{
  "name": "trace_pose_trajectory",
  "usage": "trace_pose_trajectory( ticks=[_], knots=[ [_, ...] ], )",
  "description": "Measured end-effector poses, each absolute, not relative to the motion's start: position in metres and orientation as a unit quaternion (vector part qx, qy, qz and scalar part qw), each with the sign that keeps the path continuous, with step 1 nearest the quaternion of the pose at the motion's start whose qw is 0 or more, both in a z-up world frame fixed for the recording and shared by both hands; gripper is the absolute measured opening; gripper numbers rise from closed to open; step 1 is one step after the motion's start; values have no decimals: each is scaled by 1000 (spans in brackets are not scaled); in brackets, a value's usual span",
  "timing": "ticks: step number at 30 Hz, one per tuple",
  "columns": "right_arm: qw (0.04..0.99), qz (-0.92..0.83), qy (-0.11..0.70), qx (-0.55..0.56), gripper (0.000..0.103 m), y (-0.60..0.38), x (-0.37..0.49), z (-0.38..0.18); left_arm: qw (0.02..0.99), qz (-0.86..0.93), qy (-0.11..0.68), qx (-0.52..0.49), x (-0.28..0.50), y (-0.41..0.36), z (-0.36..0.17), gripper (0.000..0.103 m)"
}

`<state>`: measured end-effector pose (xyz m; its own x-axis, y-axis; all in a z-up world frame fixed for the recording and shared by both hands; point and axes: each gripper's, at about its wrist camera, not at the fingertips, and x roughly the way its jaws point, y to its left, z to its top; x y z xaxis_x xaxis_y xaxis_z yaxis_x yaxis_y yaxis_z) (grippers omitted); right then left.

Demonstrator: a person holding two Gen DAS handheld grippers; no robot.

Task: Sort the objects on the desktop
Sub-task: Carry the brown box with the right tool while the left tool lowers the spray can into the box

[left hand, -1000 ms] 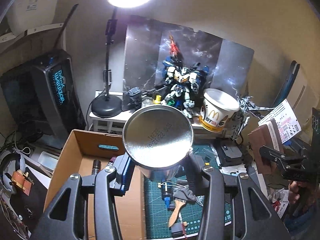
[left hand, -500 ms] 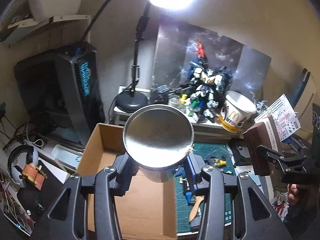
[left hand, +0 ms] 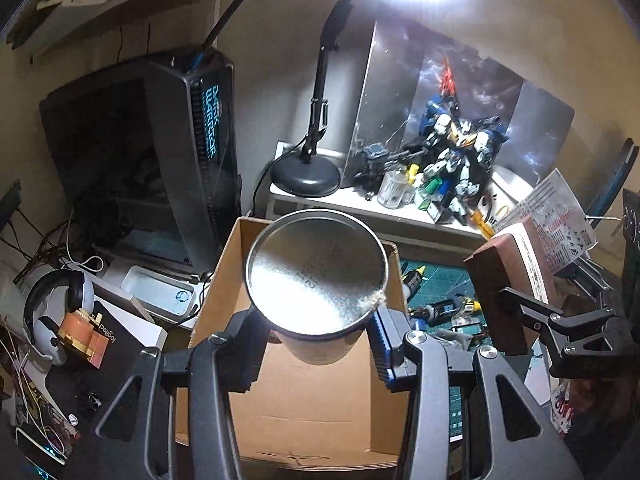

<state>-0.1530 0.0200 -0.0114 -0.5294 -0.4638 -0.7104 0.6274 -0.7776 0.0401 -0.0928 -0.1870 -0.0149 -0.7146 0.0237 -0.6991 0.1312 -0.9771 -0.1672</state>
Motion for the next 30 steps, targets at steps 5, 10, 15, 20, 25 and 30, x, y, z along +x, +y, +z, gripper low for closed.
trace_pose_trajectory(
  ticks=[5, 10, 15, 20, 25, 30],
  knots=[
    [324, -855, 116, 389, 92, -6, -161, -28, 18, -911, 106, 399, -106, -203, -31, 44],
    [325, -844, 123, 409, 92, -29, -172, -47, 12, -898, 104, 427, -122, -219, -52, 44],
    [322, -834, 121, 431, 92, -43, -183, -67, 9, -887, 104, 450, -136, -234, -72, 44],
    [315, -825, 118, 454, 92, -55, -194, -89, 3, -875, 104, 472, -148, -245, -92, 44],
    [309, -817, 115, 473, 92, -63, -203, -106, -10, -860, 106, 500, -161, -249, -113, 44],
    [285, -808, 108, 504, 92, -70, -213, -124, -24, -843, 108, 527, -174, -251, -132, 44]
  ],
)
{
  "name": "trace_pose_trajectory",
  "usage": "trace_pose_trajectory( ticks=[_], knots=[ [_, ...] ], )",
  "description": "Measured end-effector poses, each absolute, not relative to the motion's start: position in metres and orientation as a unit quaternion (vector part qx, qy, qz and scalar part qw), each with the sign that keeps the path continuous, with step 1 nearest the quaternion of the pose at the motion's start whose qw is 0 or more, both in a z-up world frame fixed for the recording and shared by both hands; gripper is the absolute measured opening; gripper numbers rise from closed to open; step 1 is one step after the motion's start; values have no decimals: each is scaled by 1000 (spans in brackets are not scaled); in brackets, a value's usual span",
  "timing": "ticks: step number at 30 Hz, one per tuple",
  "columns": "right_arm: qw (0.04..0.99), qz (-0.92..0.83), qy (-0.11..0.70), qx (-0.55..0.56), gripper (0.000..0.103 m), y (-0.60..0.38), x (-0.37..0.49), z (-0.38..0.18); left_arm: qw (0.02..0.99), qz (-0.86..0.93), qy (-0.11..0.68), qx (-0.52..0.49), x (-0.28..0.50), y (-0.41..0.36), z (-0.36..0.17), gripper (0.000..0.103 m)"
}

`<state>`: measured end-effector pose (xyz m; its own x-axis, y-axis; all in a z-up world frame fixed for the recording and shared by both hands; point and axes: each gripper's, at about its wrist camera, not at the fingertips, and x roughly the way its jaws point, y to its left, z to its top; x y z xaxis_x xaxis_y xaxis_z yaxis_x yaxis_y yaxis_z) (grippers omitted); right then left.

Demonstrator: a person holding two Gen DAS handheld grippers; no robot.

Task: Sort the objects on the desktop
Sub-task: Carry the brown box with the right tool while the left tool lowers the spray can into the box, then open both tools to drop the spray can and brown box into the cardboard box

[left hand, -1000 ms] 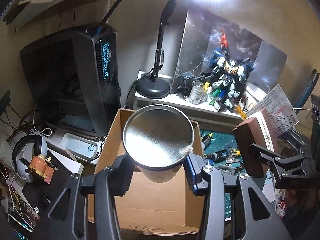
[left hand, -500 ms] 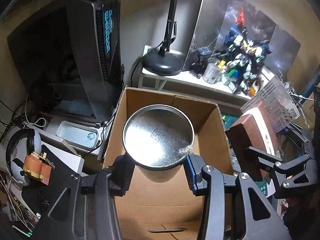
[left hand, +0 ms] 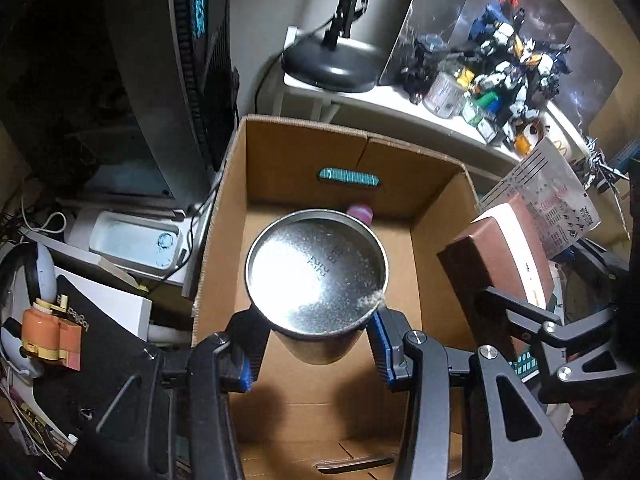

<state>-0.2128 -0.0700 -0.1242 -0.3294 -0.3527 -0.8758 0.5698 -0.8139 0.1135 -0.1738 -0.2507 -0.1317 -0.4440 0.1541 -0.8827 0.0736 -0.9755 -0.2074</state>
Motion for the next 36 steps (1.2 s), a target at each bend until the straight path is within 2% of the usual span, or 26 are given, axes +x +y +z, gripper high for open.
trace_pose_trajectory(
  ticks=[21, 36],
  knots=[
    [223, -770, 70, 594, 92, -78, -228, -199, 18, 770, -86, -632, -208, -237, -200, 44],
    [192, -756, 184, 599, 91, -103, -232, -217, -4, 734, -64, -676, -215, -239, -238, 45]
  ],
)
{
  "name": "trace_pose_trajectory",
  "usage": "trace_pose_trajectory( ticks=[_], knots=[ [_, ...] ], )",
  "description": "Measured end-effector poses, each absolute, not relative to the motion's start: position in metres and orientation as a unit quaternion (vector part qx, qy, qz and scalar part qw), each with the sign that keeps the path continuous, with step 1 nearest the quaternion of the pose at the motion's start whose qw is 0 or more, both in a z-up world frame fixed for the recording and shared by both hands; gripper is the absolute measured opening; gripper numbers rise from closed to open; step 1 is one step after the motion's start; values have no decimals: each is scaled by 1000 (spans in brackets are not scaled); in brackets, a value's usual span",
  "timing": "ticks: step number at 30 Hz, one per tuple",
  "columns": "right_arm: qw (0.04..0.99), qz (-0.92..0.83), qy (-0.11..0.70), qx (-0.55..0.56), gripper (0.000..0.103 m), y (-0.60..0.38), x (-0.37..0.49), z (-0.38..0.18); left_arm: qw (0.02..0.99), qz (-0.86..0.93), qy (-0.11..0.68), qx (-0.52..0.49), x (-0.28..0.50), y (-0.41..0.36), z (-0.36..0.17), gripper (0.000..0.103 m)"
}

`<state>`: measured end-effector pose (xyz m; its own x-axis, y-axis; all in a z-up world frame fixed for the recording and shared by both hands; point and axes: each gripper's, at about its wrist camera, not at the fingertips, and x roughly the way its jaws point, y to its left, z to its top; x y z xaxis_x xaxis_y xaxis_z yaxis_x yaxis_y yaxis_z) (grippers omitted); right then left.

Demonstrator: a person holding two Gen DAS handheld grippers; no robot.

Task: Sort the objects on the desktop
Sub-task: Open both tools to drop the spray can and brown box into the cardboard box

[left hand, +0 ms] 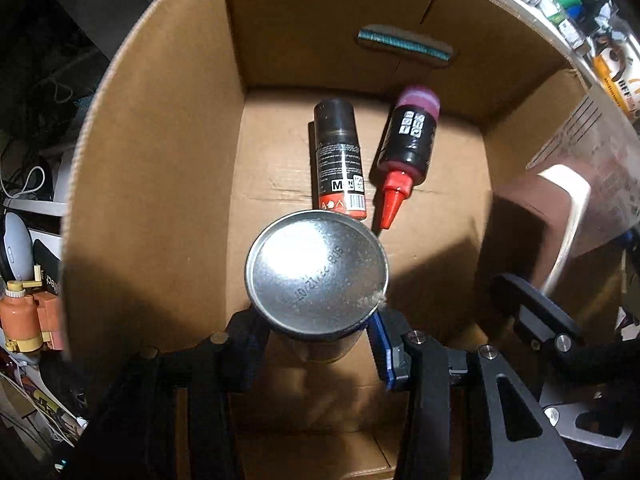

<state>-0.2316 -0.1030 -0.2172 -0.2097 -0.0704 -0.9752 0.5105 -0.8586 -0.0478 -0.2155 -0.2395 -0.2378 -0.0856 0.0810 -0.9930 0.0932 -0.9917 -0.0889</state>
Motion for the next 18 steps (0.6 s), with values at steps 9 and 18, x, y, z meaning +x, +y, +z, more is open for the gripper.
trace_pose_trajectory(
  ticks=[9, 18],
  knots=[
    [198, -755, 204, 591, 93, -105, -228, -215, 11, -732, 69, 678, -213, -241, -235, 46],
    [213, -774, 185, 567, 97, -93, -220, -189, 0, -746, 86, 661, -207, -238, -210, 65]
  ],
)
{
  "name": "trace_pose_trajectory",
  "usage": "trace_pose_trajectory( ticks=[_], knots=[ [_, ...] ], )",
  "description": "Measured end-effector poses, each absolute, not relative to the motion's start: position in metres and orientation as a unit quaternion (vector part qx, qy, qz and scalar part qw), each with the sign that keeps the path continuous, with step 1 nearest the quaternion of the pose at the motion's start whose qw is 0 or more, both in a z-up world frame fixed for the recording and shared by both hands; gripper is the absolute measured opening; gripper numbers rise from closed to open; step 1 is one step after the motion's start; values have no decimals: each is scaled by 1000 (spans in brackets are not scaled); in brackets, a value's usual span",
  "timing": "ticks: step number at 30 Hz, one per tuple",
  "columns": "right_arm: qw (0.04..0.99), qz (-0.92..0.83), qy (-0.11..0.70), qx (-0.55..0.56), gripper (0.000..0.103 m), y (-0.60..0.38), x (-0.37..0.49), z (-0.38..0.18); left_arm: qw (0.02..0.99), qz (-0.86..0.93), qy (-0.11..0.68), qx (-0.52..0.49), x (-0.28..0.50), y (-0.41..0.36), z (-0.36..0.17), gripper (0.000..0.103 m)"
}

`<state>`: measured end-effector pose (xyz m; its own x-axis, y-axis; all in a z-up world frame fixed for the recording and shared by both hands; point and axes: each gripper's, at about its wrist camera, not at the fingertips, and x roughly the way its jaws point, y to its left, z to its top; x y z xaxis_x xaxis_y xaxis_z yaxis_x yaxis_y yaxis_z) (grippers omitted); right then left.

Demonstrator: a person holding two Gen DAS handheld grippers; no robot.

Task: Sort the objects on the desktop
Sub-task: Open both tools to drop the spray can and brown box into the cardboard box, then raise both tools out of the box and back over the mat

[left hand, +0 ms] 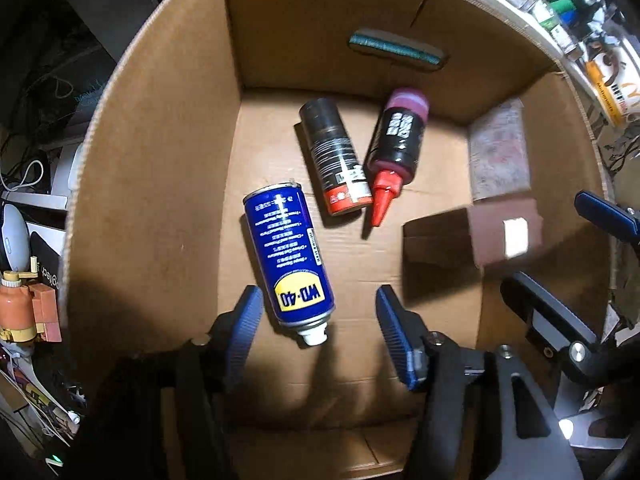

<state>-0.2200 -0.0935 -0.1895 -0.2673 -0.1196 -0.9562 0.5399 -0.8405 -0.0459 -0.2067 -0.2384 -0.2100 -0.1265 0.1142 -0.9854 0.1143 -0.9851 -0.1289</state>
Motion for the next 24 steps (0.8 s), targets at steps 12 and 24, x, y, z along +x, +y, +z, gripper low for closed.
trace_pose_trajectory(
  ticks=[12, 24],
  knots=[
    [248, -846, 119, 456, 103, -44, -208, -118, 18, -791, 104, 602, -189, -234, -159, 90],
    [206, -883, 42, 419, 103, 71, -214, -68, 49, -828, 107, 547, -174, -198, -121, 91]
  ],
)
